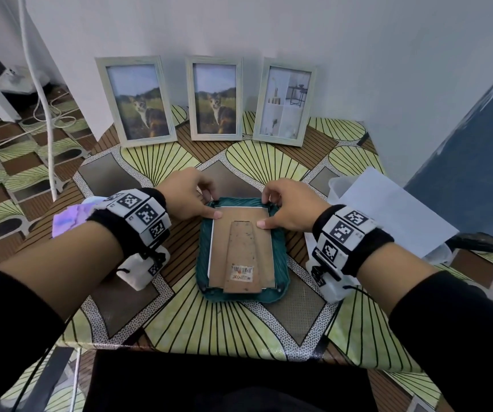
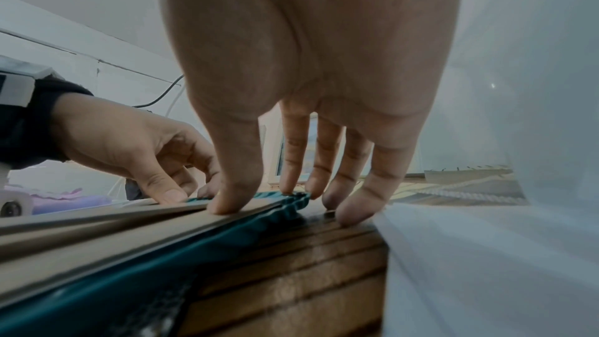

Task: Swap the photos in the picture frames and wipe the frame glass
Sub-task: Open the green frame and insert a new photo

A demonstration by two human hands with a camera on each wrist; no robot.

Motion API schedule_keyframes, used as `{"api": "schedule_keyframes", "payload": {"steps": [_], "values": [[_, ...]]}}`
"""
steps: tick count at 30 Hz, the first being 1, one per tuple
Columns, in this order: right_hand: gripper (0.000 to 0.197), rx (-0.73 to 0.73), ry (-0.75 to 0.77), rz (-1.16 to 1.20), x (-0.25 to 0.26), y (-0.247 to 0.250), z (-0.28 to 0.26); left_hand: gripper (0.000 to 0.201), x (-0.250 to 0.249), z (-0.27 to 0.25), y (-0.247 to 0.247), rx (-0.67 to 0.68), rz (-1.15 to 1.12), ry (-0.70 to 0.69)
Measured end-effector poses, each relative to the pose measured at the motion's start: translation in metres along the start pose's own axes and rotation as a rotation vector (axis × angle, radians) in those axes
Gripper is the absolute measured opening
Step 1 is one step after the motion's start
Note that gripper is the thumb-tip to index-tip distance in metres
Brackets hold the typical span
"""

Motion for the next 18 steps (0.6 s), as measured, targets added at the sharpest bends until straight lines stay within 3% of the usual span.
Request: {"api": "schedule_keyframes", "payload": {"steps": [11, 18], "values": [[0.044, -0.013, 0.012, -0.005, -0.0014, 0.0001, 0.0002, 0.019, -0.0048, 0.0057, -0.0052, 0.121, 0.008, -0.043], [0.037, -0.026, 0.009, -0.018, -0.0016, 0.0009, -0.0015, 0.019, -0.0061, 0.0035, -0.0027, 0.093, 0.064, -0.045]]}}
Point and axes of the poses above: each hand's wrist, its own z-axis towards the middle knuckle, its own y-axis out of the back of the hand, x = y × z, the point moved 9 cm from there along z, towards the middle knuckle, and after that the axes turned 13 degrees about -y, right-handed, at the moved point
